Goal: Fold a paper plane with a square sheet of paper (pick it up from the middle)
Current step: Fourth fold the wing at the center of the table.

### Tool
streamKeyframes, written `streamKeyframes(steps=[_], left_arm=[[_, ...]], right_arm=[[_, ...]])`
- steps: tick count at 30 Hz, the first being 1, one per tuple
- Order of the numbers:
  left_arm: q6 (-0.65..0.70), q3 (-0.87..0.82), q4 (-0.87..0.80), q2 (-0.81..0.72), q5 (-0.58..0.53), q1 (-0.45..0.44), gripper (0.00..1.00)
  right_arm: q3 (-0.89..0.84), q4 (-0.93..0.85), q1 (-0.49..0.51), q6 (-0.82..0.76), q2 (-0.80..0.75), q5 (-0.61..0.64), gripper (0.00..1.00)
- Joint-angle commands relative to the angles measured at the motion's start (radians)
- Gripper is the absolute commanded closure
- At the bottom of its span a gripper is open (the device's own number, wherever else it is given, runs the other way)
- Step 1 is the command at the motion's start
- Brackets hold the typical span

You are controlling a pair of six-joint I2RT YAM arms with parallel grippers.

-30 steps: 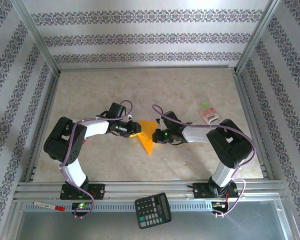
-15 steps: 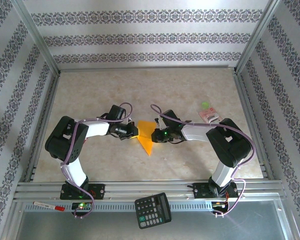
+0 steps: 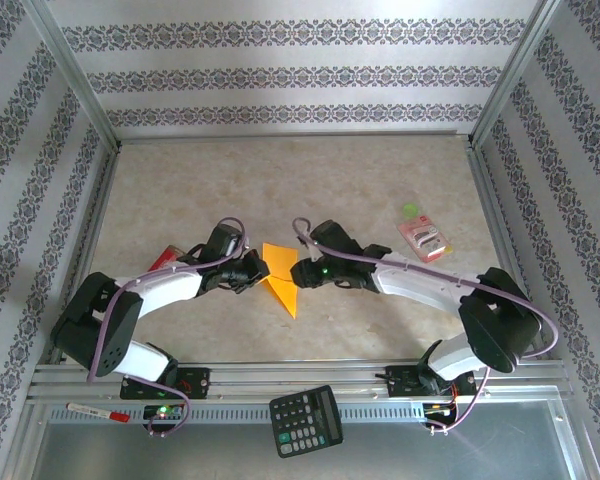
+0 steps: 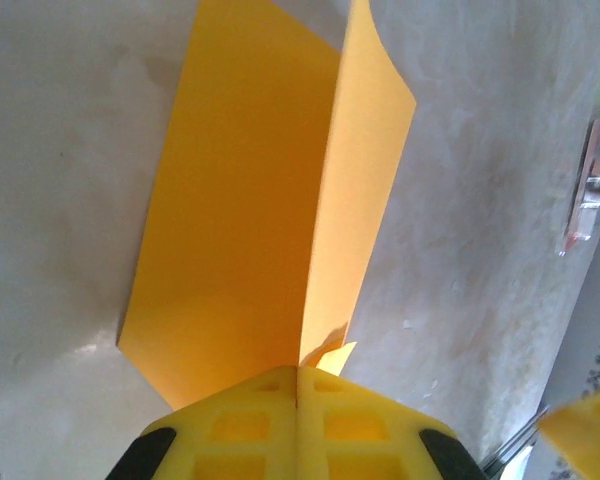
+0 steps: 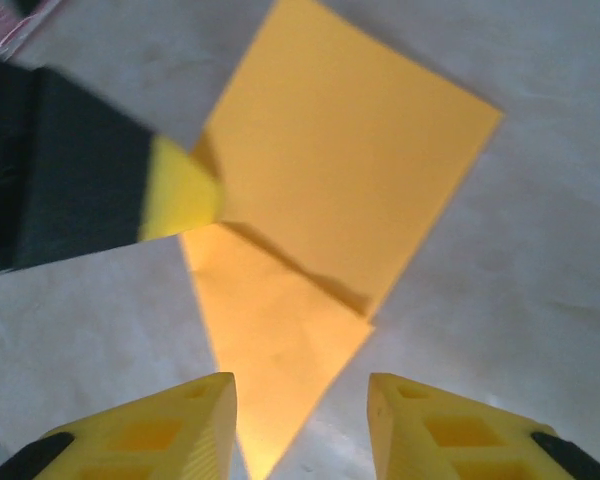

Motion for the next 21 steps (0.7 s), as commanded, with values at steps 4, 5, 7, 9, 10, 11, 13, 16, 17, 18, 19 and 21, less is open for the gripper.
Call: streamKeyframes(steps=[4,5,7,9,10,11,13,16,17,18,19,21], left_arm=[[-0.247,-0.033,0.082,-0.019,-0.097,-0.030,1.00],[-0.266,-0.033,0.094,-0.017,-0.096,-0.030,1.00],[-0.286,-0.027,0.102,-0.012,-0.101,-0.034,1.00],[-0.290,-0.016,0.101,-0.002,-0.094,-0.033,1.00],[-0.294,-0.015,0.107,0.002,-0.092,-0.034,1.00],[-0.294,-0.010,0.101,0.002,-0.093,-0.034,1.00],[-0.290,-0.003,0.087,0.004,-0.092,-0.034,1.00],[-0.284,0.005,0.068,0.008,-0.084,-0.034,1.00],[-0.281,0.008,0.060,0.010,-0.080,-0.033,1.00],[-0.280,0.010,0.059,0.012,-0.076,-0.034,1.00],[-0.281,0.009,0.058,0.014,-0.075,-0.033,1.00],[-0.283,0.011,0.060,0.018,-0.066,-0.033,1.00]], right_arm=[[-0.056,0.119,0.123,-0.004,0.006,0.164,0.54],[-0.065,0.138,0.140,-0.001,0.012,0.181,0.53],[-0.079,0.166,0.163,0.006,0.030,0.220,0.53],[-0.080,0.182,0.178,0.017,0.058,0.236,0.53],[-0.079,0.190,0.187,0.021,0.072,0.246,0.53],[-0.075,0.193,0.202,0.022,0.091,0.266,0.53],[-0.066,0.189,0.226,0.022,0.121,0.306,0.52],[-0.050,0.180,0.249,0.032,0.158,0.370,0.52],[-0.042,0.170,0.255,0.030,0.172,0.388,0.53],[-0.032,0.162,0.260,0.029,0.182,0.404,0.53],[-0.019,0.151,0.267,0.026,0.196,0.421,0.53],[0.005,0.131,0.282,0.022,0.223,0.456,0.53]])
